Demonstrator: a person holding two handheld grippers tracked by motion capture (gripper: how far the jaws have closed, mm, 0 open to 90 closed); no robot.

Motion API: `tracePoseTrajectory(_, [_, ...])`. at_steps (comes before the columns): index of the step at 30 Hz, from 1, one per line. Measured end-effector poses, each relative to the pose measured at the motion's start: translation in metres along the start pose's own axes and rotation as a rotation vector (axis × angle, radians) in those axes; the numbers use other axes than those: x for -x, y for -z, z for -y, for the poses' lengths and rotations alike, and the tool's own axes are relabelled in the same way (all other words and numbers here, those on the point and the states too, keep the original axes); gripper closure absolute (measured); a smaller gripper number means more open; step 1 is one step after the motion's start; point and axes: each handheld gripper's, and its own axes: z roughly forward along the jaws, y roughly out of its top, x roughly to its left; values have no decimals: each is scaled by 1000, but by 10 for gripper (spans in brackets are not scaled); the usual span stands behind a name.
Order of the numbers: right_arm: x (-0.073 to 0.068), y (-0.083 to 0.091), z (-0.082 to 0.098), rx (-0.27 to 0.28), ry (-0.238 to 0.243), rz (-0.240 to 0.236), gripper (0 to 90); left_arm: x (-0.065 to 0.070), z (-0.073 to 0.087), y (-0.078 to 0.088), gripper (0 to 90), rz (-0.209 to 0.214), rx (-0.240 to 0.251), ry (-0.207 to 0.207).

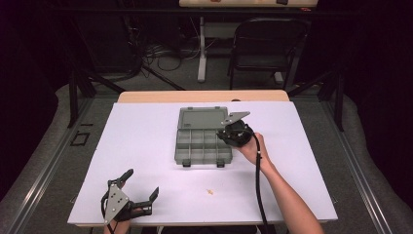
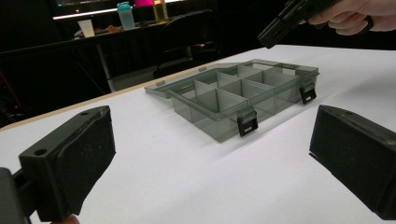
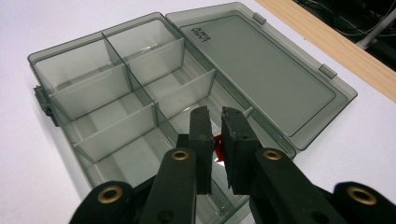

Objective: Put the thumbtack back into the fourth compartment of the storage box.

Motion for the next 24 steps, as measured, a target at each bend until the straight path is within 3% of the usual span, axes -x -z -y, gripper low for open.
tracePoseTrajectory(21, [15,-17,11,-29,-60,19,826,1,0,0,1,4,-6,-9])
tracePoseTrajectory(24, [17,-18,12,-20,-75,24,752,1,0,-1,1,4,-6,-8])
